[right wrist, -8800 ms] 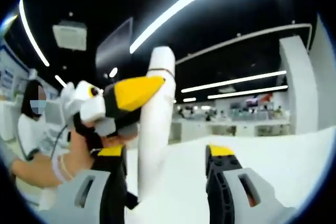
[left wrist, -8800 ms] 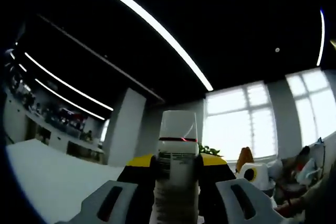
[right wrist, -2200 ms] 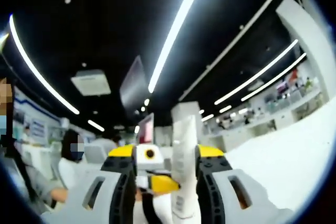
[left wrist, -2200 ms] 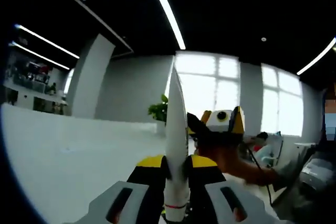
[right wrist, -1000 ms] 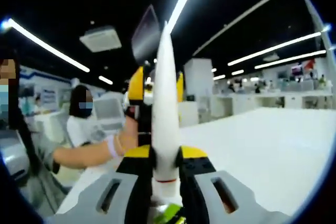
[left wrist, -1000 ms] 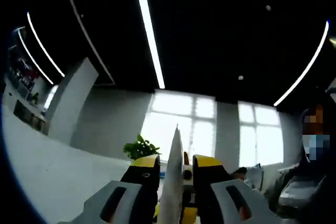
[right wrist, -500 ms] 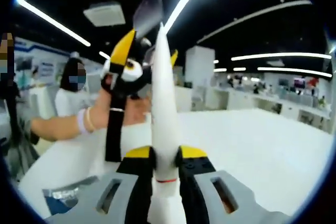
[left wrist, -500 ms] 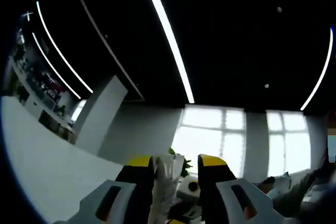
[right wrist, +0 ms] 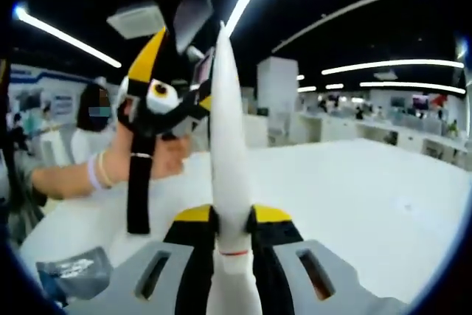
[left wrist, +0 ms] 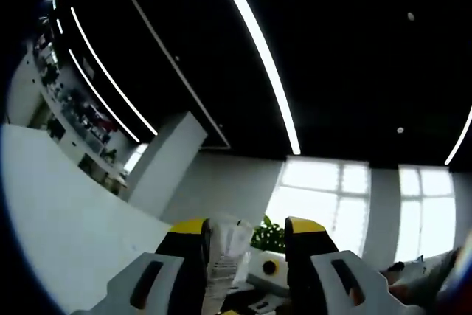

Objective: Arrange the skincare products in the storage area until every visible bottle or jar stands upright without overlapping.

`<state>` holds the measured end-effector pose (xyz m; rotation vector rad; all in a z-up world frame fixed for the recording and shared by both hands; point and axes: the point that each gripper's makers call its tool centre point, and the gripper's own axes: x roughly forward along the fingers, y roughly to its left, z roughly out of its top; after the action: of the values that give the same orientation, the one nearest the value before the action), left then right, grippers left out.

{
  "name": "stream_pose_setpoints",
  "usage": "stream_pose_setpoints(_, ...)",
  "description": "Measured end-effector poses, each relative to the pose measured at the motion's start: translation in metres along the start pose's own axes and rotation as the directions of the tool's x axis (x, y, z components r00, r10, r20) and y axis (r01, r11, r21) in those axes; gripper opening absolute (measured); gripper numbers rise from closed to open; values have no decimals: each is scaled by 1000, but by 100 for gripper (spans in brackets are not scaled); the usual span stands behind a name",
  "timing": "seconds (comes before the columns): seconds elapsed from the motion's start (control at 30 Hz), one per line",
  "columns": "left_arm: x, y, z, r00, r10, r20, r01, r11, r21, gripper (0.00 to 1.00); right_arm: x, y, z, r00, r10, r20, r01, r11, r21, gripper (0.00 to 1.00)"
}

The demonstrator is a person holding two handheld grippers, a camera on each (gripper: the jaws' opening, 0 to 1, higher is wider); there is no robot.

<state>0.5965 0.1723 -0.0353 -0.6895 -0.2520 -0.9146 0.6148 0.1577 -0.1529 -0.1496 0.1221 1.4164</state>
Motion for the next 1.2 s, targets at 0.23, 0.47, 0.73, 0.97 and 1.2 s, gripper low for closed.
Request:
stream_pose_setpoints(0.23,4,9,-8,998,39,-47,-36,998,54,37,-2,-18,-3,999,30,39,-31,999,33,16)
stream_pose_setpoints(0.47,11,11,-12,995,85,-58,-77,989,127,46,2,-18,-3,997,78,17,-79,997,23,16)
stream_pose_setpoints(0.73,2,34,-10,944,311,-110,-235,868,437,49,3,-24,-4,994,109,15,-109,993,41,17)
stream_pose_setpoints(0.97,-2,50,-19,881,449,-146,-308,781,543,59,3,-32,-5,995,102,23,-103,993,50,18)
stream_pose_setpoints(1.2,-5,60,-37,824,523,-218,-329,754,568,63,3,-32,-7,993,117,9,-118,992,50,19)
